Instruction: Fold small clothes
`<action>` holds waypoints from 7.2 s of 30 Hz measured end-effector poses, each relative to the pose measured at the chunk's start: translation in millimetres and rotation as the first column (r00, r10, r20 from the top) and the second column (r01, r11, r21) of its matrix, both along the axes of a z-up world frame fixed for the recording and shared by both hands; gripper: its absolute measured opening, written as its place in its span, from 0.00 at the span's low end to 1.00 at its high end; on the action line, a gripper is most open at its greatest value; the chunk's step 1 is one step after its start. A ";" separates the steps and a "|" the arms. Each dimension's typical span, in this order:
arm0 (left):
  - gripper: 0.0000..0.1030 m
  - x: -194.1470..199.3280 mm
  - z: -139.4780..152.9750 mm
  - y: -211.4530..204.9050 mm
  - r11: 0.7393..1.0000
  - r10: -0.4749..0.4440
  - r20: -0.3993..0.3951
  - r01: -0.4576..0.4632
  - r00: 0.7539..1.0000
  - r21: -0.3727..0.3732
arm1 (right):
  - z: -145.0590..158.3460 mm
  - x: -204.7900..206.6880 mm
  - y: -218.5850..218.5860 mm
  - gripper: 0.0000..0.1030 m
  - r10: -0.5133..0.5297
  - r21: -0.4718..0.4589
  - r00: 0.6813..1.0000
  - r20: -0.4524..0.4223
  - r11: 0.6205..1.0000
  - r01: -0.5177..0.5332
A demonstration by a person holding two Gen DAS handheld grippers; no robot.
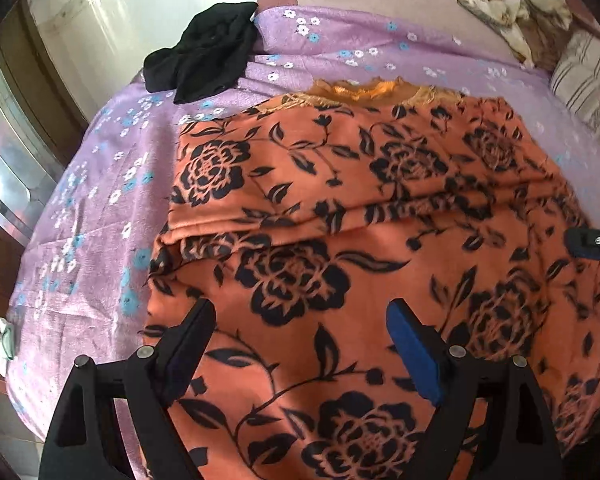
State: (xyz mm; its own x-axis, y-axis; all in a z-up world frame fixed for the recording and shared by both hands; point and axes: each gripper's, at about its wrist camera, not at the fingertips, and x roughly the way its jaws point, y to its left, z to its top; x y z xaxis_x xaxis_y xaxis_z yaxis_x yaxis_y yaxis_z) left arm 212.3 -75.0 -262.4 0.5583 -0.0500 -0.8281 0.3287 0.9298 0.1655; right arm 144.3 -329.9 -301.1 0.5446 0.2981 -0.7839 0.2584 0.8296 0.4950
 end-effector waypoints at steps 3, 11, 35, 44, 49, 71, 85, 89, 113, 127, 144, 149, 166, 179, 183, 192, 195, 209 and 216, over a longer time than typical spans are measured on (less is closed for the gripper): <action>0.85 4.7 -17.2 6.8 0.997 0.023 -0.036 -0.021 0.999 0.070 | -7.2 -7.6 -2.0 0.29 0.021 -0.015 0.999 -0.030 1.000 -0.022; 0.86 -21.7 -23.6 25.8 0.999 0.026 -0.018 -0.025 1.000 0.044 | -22.8 -52.2 -7.6 0.29 0.083 -0.041 0.997 -0.007 0.996 -0.083; 0.86 -141.2 17.2 45.4 0.996 0.050 0.212 -0.065 0.976 0.061 | -9.2 -120.0 40.1 0.29 0.106 -0.139 0.991 0.077 0.986 -0.095; 0.86 -143.4 26.3 61.3 0.995 0.102 0.226 -0.103 0.969 -0.004 | -7.7 -105.1 83.3 0.29 0.201 -0.161 0.978 0.064 0.969 -0.188; 0.86 -137.4 28.9 71.5 0.992 0.130 0.229 -0.126 0.965 -0.030 | -4.0 -97.0 100.9 0.29 0.226 -0.154 0.971 0.074 0.965 -0.212; 0.86 -115.3 -2.8 99.4 0.967 0.253 0.129 -0.253 0.959 -0.013 | 2.4 -88.4 104.8 0.55 0.174 -0.239 0.980 0.098 0.960 -0.146; 0.86 -83.8 -12.6 179.5 0.846 0.509 -0.042 -0.509 0.860 -0.162 | -16.3 -136.0 -61.0 0.55 -0.327 0.035 0.944 0.043 0.945 0.325; 0.86 -80.5 -24.4 175.6 0.855 0.481 -0.108 -0.493 0.870 -0.163 | -22.9 -145.5 -77.7 0.55 -0.368 0.087 0.929 0.029 0.927 0.364; 0.68 -99.7 -5.0 146.7 0.926 0.343 0.044 -0.331 0.938 -0.181 | -11.3 -145.3 -61.2 0.55 -0.340 0.089 0.934 0.107 0.939 0.332; 0.77 -84.1 -27.9 164.7 0.896 0.401 -0.040 -0.401 0.915 -0.191 | -20.4 -122.2 -31.6 0.55 -0.261 0.017 0.964 0.048 0.965 0.261; 0.77 -92.2 5.4 162.2 0.913 0.373 0.106 -0.345 0.922 -0.218 | -19.3 -114.8 -16.6 0.59 -0.250 -0.097 0.967 0.055 0.962 0.254; 0.77 -96.5 12.4 161.7 0.922 0.357 0.144 -0.323 0.923 -0.213 | -18.8 -112.3 -10.2 0.61 -0.234 -0.147 0.970 0.061 0.959 0.241; 0.77 -118.8 19.8 148.0 0.945 0.317 0.226 -0.288 0.921 -0.152 | -21.1 -131.5 -16.0 0.61 -0.207 -0.095 0.973 0.099 0.972 0.216; 0.77 -132.7 -1.8 160.0 0.935 0.342 0.088 -0.330 0.935 -0.127 | -20.5 -136.9 -19.3 0.61 -0.226 -0.035 0.970 0.089 0.973 0.230; 0.77 -137.7 -19.1 181.6 0.901 0.397 -0.051 -0.400 0.916 -0.169 | -21.1 -141.7 -22.1 0.61 -0.235 0.001 0.968 0.086 0.972 0.236; 0.66 -160.6 -39.3 207.1 0.851 0.423 -0.193 -0.461 0.885 -0.249 | -20.8 -146.5 -21.5 0.61 -0.229 0.030 0.970 0.084 0.973 0.228; 0.27 -163.4 -46.2 202.6 0.855 0.356 -0.261 -0.425 0.897 -0.298 | -19.1 -149.2 -19.7 0.61 -0.225 0.031 0.970 0.088 0.974 0.223; 0.26 -159.2 -52.0 179.3 0.856 0.203 -0.294 -0.315 0.934 -0.410 | -5.2 -173.9 -26.5 0.61 -0.263 -0.009 0.955 0.141 0.964 0.267; 0.10 -158.4 -50.4 187.1 0.845 0.215 -0.301 -0.332 0.929 -0.420 | 6.0 -198.3 -38.2 0.61 -0.262 0.061 0.954 0.144 0.965 0.256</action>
State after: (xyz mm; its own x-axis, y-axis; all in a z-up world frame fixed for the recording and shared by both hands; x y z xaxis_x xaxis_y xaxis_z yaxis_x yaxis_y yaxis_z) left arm 53.9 112.0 -312.8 0.3991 -0.3281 -0.8562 0.0239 0.9372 -0.3480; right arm -54.0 -368.1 -295.2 0.7172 0.1618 -0.6778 0.3823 0.7218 0.5769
